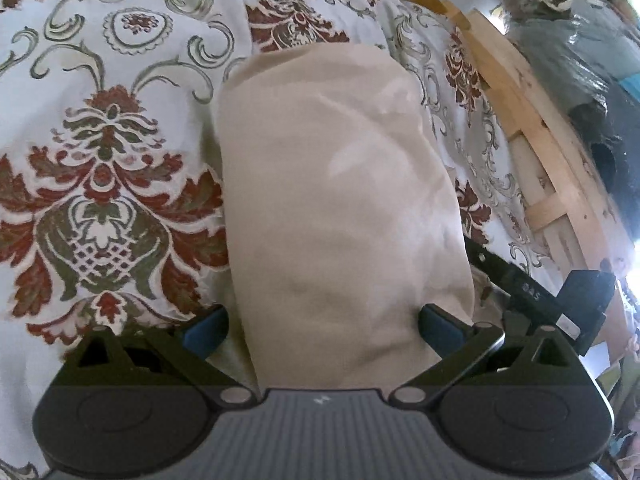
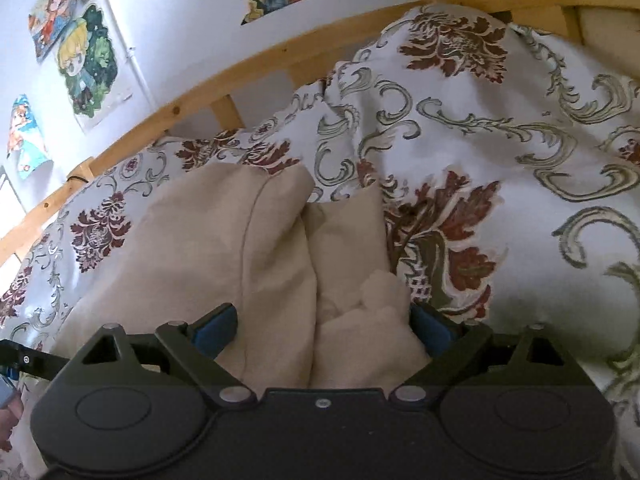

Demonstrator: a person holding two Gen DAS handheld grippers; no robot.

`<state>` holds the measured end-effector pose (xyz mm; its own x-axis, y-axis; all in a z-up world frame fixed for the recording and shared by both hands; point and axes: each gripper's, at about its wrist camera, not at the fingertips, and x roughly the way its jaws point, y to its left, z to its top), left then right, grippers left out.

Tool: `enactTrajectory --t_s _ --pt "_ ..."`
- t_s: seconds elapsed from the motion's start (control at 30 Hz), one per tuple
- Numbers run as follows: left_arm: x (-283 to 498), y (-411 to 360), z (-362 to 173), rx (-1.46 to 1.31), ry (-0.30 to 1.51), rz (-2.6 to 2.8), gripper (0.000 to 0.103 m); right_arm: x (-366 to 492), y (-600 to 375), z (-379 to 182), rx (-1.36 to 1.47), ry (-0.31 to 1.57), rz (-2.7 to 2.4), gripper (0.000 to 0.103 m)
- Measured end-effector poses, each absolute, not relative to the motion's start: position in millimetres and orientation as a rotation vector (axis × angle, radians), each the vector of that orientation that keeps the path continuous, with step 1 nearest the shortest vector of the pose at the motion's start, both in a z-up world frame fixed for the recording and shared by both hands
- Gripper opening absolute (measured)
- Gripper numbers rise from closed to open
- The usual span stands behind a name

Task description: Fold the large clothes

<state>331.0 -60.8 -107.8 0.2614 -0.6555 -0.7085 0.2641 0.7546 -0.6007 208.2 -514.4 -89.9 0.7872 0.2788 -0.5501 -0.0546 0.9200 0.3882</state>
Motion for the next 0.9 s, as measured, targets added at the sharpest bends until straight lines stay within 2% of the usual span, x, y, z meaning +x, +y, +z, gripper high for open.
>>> enactTrajectory --t_s 0.07,0.13,0.17,0.27,0.4,0.5,0.6,0.73,0.9 --pt "335.4 -69.2 -105.8 -0.371 1.177 -0.656 0.103 206.7 -514.6 -90.8 0.375 0.648 0.16 0.061" --pt "334.6 -80.1 -101.1 -0.309 1.172 -0.669 0.101 207.3 -516.6 -91.3 0.395 0.662 0.163 0.047" --pt "332.6 -83.1 -100.1 -0.292 1.164 -0.662 0.1 206.8 -518.6 -92.4 0.429 0.666 0.17 0.04" --pt "324.8 -83.7 -95.7 -0.282 1.115 -0.646 0.089 201.9 -516.0 -93.2 0.46 0.658 0.161 0.033" --pt "314.6 -80.7 -76.3 -0.25 1.052 -0.635 0.073 191.6 -508.6 -86.3 0.514 0.594 0.191 0.027" --pt "308.1 -76.5 -55.0 -0.226 1.0 -0.625 0.068 186.3 -486.1 -69.7 0.485 0.551 0.239 0.026" --pt "305.0 -63.3 -31.2 -0.168 0.948 -0.61 0.067 183.9 -459.2 -53.7 0.478 0.511 0.265 0.026" --pt "311.3 -34.9 -4.0 -0.086 0.911 -0.582 0.067 191.6 -435.4 -39.7 0.602 0.441 0.286 0.024" --pt "338.5 -3.5 -31.9 -0.126 1.057 -0.459 0.075 212.4 -406.7 -42.4 0.523 0.483 0.214 0.026"
